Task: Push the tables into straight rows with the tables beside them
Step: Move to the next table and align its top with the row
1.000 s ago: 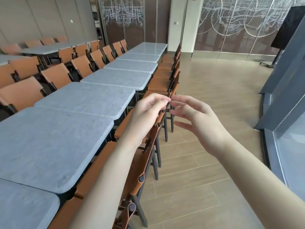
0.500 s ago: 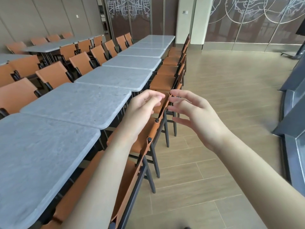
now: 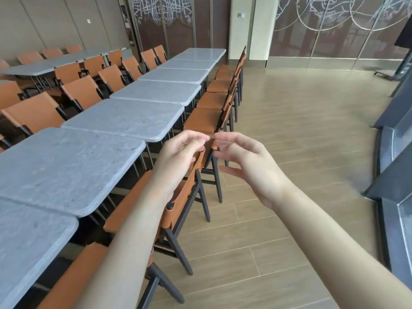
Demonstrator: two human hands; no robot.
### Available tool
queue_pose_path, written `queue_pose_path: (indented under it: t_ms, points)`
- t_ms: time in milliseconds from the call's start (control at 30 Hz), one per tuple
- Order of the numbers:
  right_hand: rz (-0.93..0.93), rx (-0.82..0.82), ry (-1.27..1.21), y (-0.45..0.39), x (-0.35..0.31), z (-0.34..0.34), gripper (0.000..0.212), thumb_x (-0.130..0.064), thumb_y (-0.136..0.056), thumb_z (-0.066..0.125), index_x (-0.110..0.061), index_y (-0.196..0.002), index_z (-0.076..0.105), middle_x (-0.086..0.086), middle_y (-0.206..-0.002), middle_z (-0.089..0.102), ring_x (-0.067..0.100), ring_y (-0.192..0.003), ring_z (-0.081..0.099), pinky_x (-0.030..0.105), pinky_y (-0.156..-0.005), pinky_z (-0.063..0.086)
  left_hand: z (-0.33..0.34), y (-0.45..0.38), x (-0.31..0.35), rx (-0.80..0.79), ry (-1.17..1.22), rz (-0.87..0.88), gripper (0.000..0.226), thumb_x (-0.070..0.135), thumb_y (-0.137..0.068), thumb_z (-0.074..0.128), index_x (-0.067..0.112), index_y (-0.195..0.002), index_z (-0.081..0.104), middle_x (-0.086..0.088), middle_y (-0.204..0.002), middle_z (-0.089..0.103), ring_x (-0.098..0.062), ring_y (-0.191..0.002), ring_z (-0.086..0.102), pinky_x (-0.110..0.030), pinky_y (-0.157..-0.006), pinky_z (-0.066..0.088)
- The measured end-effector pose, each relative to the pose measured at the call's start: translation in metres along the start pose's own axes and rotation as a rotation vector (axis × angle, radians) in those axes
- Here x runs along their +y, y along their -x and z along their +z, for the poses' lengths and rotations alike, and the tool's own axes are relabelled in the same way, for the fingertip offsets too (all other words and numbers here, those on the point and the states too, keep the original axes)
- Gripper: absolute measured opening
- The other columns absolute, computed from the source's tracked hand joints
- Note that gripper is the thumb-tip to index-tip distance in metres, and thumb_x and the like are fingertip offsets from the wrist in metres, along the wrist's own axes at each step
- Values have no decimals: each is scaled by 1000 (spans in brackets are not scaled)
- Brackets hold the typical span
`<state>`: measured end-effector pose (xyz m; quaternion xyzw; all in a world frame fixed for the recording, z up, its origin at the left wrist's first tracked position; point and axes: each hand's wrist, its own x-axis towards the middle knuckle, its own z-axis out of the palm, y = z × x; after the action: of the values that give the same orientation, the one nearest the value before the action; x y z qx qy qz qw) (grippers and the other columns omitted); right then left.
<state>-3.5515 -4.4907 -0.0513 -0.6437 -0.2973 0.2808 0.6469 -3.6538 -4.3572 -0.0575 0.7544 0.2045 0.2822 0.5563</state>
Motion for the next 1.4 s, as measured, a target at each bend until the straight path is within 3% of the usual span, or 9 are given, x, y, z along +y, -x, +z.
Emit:
queue_pose_path:
  t_ms: [167,467,667,800,967,1067,1267,1400]
  points:
    - [1,31,-82,-73,6,-26,28,-17,-103,50,-26,-120,70,-5,-125,69,6,-113,68,33,-97,57,18,-72,-25,28,23,-34,20,27,-102,54,28,-104,73,18,-112,72,0,-107,68,-39,-103,51]
    - [-46,0,-94,-264,4,-33,26,-19,-103,53,-29,-120,70,-10,-120,69,7,-116,66,39,-102,53,24,-248,-67,152,121,-64,16,31,-102,57,30,-114,68,13,-121,69,-1,-107,68,-39,-103,52]
    - [-40,16,-79,-383,1,-56,27,-17,-103,51,-28,-119,70,-9,-117,70,5,-112,67,36,-100,55,26,-370,-81,119,66,-68,18,27,-101,56,33,-101,73,17,-108,71,-5,-113,65,-40,-105,50]
    - [-19,43,-94,-442,7,-83,27,-18,-104,51,-29,-116,71,-5,-121,69,8,-117,65,35,-99,55,45,-436,-87,99,65,-65,16,26,-101,57,31,-109,71,18,-113,70,-5,-114,64,-41,-105,50]
    - [-18,89,-120,-517,14,-125,27,-16,-103,51,-29,-114,72,-1,-123,69,11,-120,63,32,-96,56,82,-517,-97,151,81,-63,30,41,-84,61,41,-114,63,19,-126,63,-5,-117,63,-43,-106,50]
    - [-4,93,-134,-562,23,-159,27,-15,-103,51,-25,-117,71,1,-124,68,11,-120,63,28,-91,58,112,-566,-104,131,80,-63,28,39,-87,62,41,-115,61,18,-128,61,-5,-117,62,-45,-108,48]
    - [7,61,-102,-668,34,-244,29,-17,-102,50,-27,-120,71,-3,-125,69,7,-115,66,39,-103,53,181,-676,-117,133,48,-80,33,52,-77,61,49,-110,64,27,-123,63,-1,-118,61,-44,-109,46]
    - [-9,54,-97,-744,23,-311,28,-18,-102,52,-28,-117,72,-3,-126,69,7,-116,66,40,-102,54,231,-756,-113,122,77,-86,16,32,-97,60,37,-110,68,25,-106,69,4,-105,65,-29,-93,54]
